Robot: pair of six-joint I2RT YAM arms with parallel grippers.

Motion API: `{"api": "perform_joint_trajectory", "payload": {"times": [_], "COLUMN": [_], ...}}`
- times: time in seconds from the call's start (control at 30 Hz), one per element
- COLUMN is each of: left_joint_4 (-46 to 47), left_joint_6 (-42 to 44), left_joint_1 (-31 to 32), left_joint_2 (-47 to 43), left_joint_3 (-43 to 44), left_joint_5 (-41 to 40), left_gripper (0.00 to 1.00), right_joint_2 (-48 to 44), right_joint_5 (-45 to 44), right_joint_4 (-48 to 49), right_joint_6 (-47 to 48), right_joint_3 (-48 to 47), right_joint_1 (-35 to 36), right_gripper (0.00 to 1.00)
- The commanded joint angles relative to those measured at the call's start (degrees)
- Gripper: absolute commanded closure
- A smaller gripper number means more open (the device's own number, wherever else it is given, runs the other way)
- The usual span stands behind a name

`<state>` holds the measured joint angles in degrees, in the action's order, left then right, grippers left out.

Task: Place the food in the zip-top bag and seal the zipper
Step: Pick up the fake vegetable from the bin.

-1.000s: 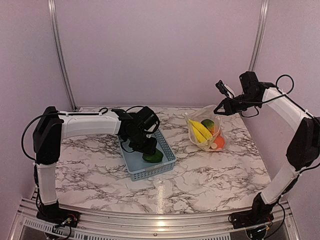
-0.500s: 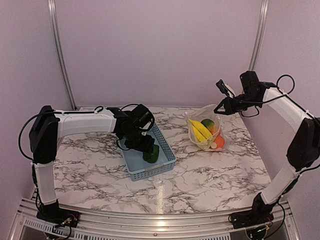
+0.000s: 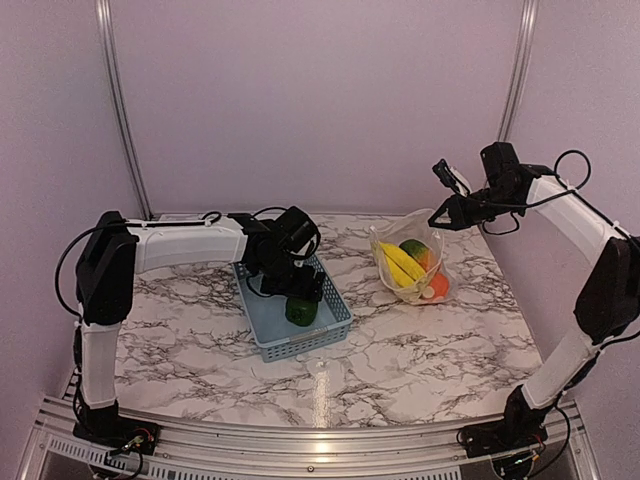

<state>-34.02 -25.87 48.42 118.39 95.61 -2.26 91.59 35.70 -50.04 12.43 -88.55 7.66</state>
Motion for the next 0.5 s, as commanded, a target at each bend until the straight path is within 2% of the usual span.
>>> {"api": "perform_joint_trajectory", "payload": {"times": [0.0,0.17,0.33,0.47], "left_joint_4": [-3.0,-5.0,-5.5,-4.6], "left_joint_6": [-2.4,-2.1,-2.1,-3.1], "left_joint_1": [-0.2,-0.2,-0.2,0.1], "left_joint_2": [3.4,3.8,2.3,-3.0], "left_joint_3": [1.1,1.9,3.4,5.5], "left_joint_5": [1.7,0.6,0.2,-1.1], "left_gripper": [0.08,0.21,0.43,0.46], "right_joint_2": [-1.8,-1.8,-1.7,-1.9], "right_joint_5": [1.1,1.2,1.2,1.2], "right_joint_4": [1.3,1.4,1.4,1.2], "right_joint_6": [-0.1,-0.1,-0.3,-0.1], "right_joint_3": [-0.8,-0.6,-0.5,-0.6], "right_joint_1": [-0.1,0.0,0.0,0.0], "right_gripper": [1.0,1.0,1.0,1.0]}}
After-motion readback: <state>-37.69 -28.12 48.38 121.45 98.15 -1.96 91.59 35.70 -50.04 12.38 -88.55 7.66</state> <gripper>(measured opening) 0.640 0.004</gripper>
